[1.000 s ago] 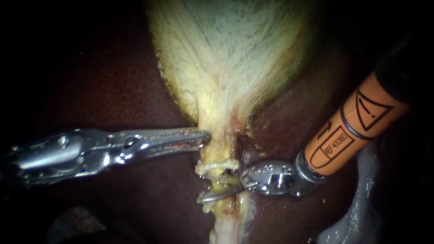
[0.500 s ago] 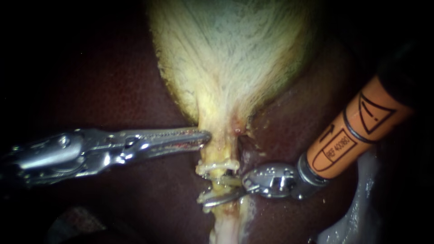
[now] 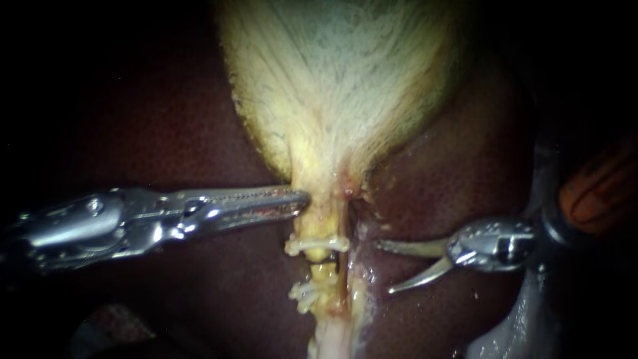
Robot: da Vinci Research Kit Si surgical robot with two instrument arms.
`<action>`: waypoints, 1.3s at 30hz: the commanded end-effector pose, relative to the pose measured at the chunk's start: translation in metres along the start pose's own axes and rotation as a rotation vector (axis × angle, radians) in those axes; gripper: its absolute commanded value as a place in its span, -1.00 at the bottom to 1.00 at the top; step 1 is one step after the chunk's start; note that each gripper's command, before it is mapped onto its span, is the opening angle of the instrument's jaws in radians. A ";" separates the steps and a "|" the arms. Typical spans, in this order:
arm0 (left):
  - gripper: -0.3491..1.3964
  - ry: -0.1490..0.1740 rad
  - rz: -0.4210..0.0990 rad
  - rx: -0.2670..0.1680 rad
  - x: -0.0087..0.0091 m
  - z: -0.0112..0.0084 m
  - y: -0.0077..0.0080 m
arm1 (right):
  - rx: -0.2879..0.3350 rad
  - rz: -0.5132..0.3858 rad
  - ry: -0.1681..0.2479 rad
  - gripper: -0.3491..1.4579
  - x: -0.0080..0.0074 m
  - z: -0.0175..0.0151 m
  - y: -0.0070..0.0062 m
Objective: Go back from the cut left tube
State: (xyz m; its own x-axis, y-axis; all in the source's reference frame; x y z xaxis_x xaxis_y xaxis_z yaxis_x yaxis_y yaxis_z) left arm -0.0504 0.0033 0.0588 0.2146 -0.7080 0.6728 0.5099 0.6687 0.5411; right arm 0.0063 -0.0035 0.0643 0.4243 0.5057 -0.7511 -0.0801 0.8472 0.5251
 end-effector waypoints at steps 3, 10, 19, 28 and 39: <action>-0.61 0.000 0.000 0.000 0.0000 0.0000 0.0000 | -0.027 -0.045 0.020 0.88 0.0008 -0.0012 0.0005; -0.61 0.000 0.000 0.000 0.0000 0.0001 0.0000 | -0.047 -0.065 0.012 0.88 0.0012 -0.0034 0.0011; -0.60 -0.001 0.003 -0.001 0.0007 0.0008 0.0001 | -0.049 -0.072 0.012 0.88 0.0011 -0.0033 0.0010; -0.60 0.006 0.015 0.010 0.0027 0.0032 0.0001 | -0.044 -0.072 0.013 0.88 0.0011 -0.0030 0.0010; -0.60 0.009 0.016 0.010 0.0029 0.0033 0.0002 | -0.045 -0.072 0.013 0.88 0.0011 -0.0029 0.0009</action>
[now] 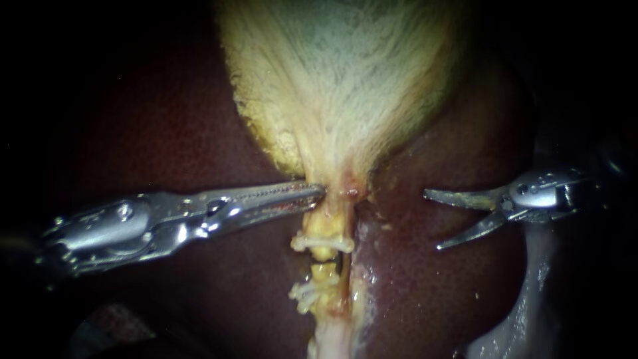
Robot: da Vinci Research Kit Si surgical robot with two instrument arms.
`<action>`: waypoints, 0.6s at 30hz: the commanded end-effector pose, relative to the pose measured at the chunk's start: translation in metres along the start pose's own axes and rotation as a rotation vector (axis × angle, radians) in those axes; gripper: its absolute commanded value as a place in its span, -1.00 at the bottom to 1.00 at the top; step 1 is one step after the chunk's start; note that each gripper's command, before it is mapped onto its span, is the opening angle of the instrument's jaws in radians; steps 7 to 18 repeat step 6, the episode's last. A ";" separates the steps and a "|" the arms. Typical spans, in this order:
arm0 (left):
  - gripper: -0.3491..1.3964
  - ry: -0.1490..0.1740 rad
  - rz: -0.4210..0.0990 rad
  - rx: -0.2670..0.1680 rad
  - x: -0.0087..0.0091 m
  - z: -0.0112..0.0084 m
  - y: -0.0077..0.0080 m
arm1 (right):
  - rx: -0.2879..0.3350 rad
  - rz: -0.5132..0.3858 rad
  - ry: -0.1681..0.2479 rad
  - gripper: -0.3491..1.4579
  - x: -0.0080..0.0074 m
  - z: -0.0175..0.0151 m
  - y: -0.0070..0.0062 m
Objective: Go back from the cut left tube
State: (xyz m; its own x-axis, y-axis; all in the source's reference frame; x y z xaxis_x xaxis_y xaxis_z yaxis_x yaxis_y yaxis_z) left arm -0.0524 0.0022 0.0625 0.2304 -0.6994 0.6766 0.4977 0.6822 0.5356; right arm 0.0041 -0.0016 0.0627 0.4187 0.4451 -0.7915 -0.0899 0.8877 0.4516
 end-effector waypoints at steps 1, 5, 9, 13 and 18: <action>-0.60 0.000 0.000 0.000 0.0000 0.0000 0.0000 | 0.000 0.000 0.000 0.88 0.0000 0.0000 0.0000; -0.60 0.000 0.000 -0.001 0.0000 0.0000 -0.0001 | 0.000 0.000 0.000 0.86 0.0000 0.0000 0.0000; -0.60 0.000 0.000 -0.001 0.0000 0.0000 -0.0001 | 0.003 0.000 0.000 0.86 0.0000 0.0000 0.0000; -0.60 0.000 0.000 -0.001 0.0000 0.0000 -0.0001 | 0.003 0.000 0.000 0.86 0.0000 0.0000 0.0000; -0.60 0.000 0.000 -0.001 0.0000 0.0000 -0.0001 | 0.003 0.000 0.000 0.86 0.0000 0.0000 0.0000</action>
